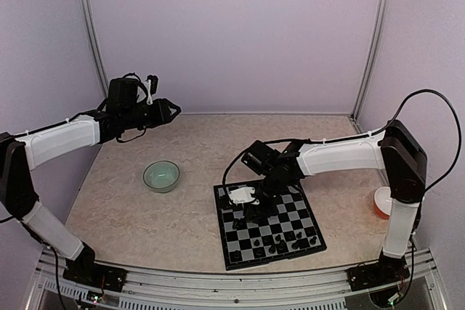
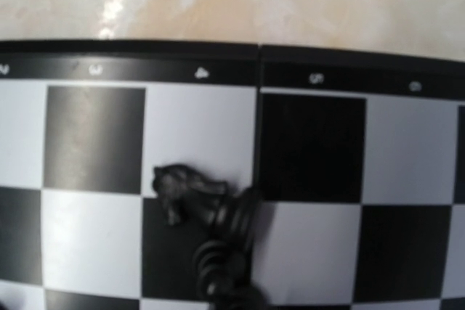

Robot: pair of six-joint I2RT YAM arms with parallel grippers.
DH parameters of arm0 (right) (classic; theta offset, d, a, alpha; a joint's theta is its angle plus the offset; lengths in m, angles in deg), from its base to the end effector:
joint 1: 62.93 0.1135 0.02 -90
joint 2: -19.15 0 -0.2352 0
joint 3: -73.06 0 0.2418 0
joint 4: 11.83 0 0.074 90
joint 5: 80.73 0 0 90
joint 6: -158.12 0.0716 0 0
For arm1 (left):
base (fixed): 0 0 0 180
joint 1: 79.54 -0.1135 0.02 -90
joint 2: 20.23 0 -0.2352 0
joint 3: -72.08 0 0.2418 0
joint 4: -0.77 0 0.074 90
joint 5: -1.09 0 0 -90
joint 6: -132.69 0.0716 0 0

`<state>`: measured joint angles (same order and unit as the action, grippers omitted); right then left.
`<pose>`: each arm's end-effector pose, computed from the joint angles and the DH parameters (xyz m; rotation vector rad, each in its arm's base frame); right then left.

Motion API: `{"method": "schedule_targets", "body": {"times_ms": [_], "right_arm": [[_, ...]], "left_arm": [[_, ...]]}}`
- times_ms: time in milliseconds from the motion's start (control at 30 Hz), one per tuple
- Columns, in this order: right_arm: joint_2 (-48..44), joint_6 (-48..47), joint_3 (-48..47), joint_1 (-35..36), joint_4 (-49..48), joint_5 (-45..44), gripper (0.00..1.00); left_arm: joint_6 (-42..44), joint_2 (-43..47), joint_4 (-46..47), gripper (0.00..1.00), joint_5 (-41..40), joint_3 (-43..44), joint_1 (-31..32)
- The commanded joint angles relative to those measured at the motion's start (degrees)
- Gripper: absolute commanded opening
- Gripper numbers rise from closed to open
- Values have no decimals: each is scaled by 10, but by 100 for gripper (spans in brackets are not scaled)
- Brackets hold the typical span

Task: Set up the chess pieces on the board
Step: Pick up the pawn from the chessboard.

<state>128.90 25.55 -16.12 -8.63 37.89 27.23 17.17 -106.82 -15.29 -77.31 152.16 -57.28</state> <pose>0.2002 0.3164 0.1161 -2.1399 1.7951 0.4885 0.3456 -0.1570 0.2655 0.0797 2.0303 -0.7361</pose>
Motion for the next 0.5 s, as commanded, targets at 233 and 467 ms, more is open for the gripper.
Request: {"method": "schedule_targets", "body": {"times_ms": [233, 467], "right_arm": [[10, -1, -24, 7, 16, 13, 9], [-3, -1, -21, 6, 30, 15, 2]], "left_arm": [[-8, -18, 13, 44, 32, 6, -8], [-11, -18, 12, 44, 41, 6, -11]]}}
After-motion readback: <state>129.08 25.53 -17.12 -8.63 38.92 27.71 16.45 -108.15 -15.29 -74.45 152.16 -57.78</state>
